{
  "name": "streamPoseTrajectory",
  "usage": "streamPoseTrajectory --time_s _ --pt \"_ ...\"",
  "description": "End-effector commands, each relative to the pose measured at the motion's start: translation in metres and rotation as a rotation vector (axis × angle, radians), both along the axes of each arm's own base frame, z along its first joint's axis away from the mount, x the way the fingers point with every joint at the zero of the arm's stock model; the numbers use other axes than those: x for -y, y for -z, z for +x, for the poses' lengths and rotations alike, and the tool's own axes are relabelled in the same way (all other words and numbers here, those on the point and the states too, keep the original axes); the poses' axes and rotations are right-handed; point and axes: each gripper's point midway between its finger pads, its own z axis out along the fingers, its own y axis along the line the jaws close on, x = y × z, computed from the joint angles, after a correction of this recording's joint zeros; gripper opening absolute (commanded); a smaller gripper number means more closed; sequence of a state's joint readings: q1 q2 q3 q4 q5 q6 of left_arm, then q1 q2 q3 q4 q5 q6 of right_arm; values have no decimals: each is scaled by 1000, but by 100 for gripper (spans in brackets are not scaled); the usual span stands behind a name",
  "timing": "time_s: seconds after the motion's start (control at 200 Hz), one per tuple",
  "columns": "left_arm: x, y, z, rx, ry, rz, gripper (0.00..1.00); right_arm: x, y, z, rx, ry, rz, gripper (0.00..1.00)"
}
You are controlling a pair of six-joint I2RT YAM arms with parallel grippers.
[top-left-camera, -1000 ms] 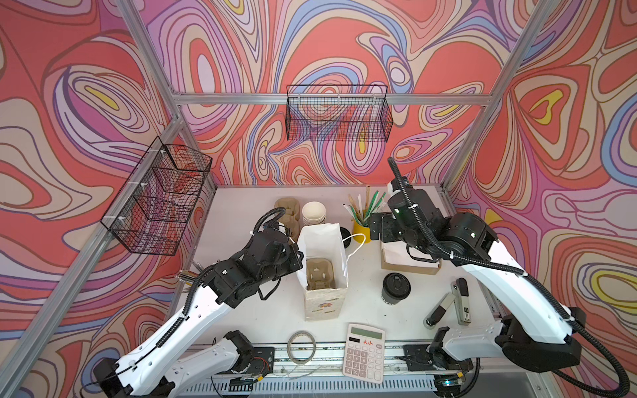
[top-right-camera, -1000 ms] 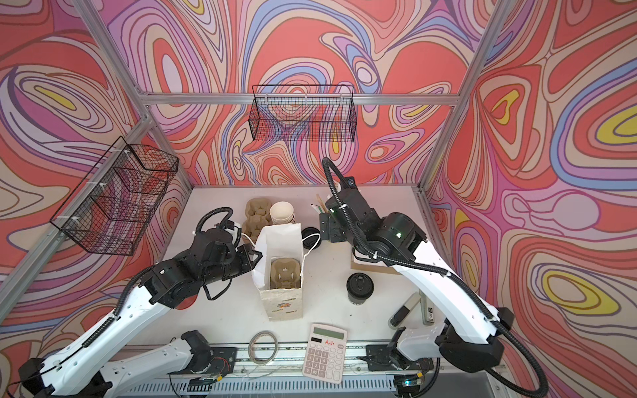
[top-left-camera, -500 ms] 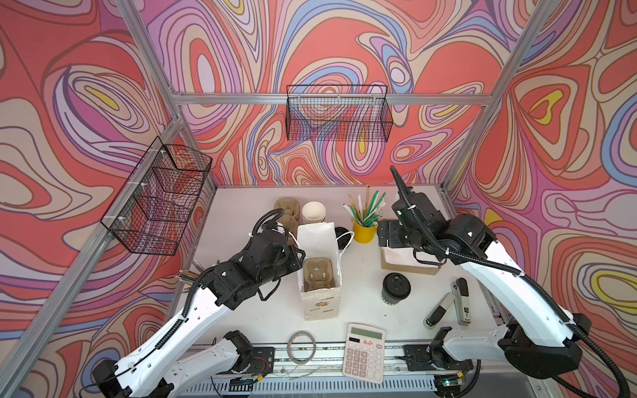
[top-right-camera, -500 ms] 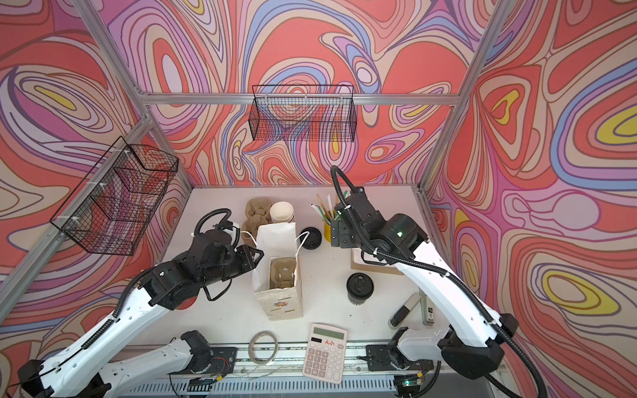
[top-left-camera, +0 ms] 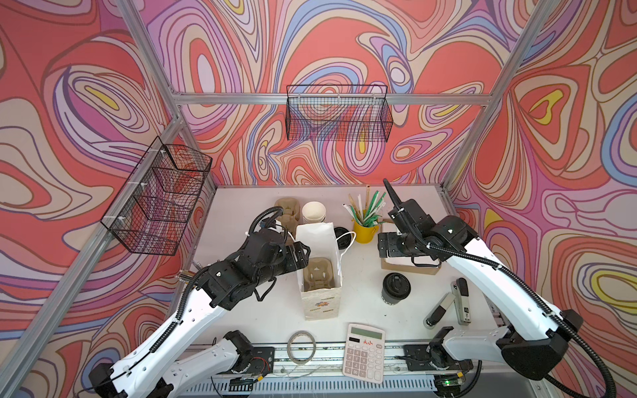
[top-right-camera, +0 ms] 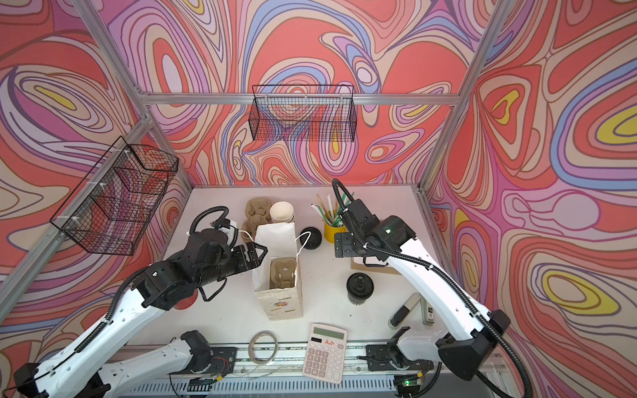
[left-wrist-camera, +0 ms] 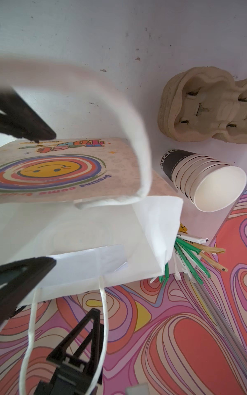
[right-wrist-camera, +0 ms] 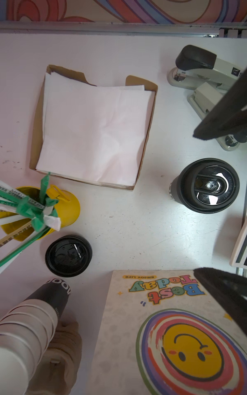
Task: Pack a coffee takeout order
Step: Move the coffee cup to the center of the table.
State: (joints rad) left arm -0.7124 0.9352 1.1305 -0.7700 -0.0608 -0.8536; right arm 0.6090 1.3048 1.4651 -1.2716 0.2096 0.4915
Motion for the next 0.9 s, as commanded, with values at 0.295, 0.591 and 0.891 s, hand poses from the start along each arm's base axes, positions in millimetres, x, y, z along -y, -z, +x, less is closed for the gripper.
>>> streamPoseTrajectory --time_s 0.295,0.591,0.891 --pt "-29 -28 -13 89 71 161 100 6 23 -13 -99 -15 21 97" --pt "-13 -39 -26 108 238 142 100 20 40 -25 -172 0 34 93" --pt "-4 -25 -21 60 257 148 100 23 64 -58 -303 26 61 85"
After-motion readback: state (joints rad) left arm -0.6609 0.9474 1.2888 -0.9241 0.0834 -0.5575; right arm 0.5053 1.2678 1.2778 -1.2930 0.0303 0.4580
